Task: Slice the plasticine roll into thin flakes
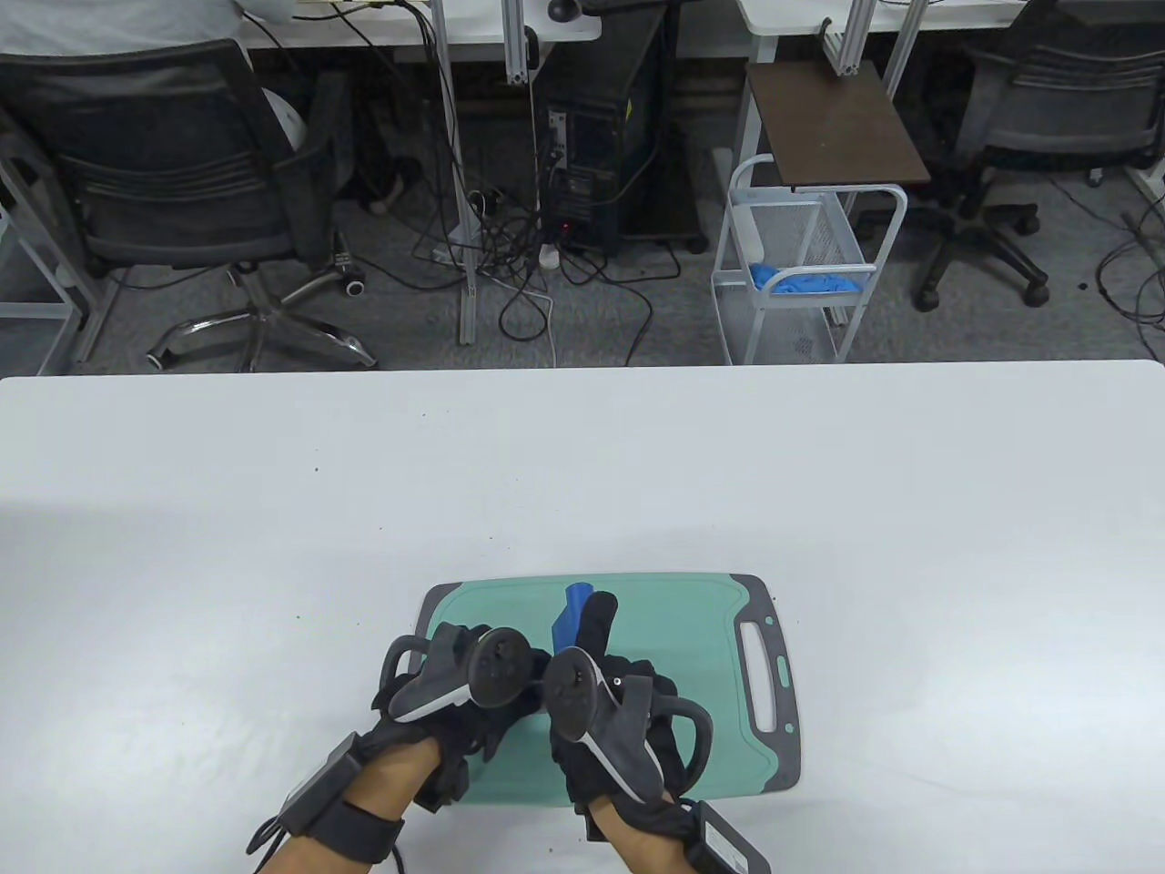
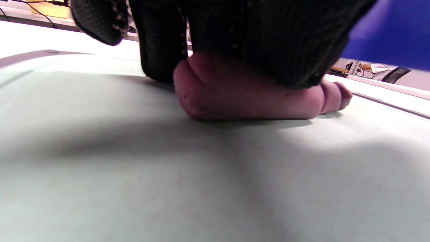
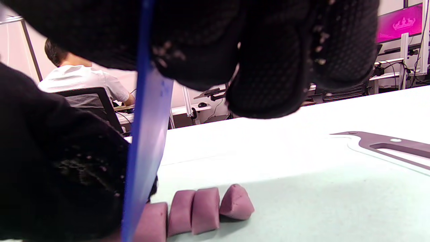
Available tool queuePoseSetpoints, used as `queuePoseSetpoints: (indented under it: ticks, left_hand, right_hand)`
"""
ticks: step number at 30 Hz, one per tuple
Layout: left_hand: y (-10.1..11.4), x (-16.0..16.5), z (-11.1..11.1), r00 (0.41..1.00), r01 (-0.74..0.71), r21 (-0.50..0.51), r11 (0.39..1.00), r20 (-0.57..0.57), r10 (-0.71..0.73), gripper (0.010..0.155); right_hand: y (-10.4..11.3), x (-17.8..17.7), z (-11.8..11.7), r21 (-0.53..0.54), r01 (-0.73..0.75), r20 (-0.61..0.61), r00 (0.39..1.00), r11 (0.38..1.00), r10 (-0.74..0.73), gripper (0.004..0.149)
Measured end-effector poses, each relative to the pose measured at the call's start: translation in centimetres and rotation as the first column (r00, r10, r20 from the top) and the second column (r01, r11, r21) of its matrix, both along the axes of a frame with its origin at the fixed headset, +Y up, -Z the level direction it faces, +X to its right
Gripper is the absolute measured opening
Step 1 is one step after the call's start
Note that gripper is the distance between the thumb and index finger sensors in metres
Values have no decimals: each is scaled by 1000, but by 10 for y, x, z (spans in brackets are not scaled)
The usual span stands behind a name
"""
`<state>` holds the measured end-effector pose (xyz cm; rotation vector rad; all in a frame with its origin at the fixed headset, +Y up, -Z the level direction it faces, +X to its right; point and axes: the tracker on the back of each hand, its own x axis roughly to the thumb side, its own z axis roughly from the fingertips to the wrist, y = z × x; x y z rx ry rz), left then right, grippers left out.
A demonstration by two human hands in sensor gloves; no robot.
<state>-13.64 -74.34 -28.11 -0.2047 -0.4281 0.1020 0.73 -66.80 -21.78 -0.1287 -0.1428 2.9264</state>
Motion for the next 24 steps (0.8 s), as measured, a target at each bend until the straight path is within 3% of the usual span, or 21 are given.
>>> queuePoseSetpoints:
  ticks: [24]
  left_hand:
    - [0,0,-1,1000,-8,1,1000,-5,8,47]
  right_hand:
    - [-14,-16,3,-46,-64,-14,998,997,64,82]
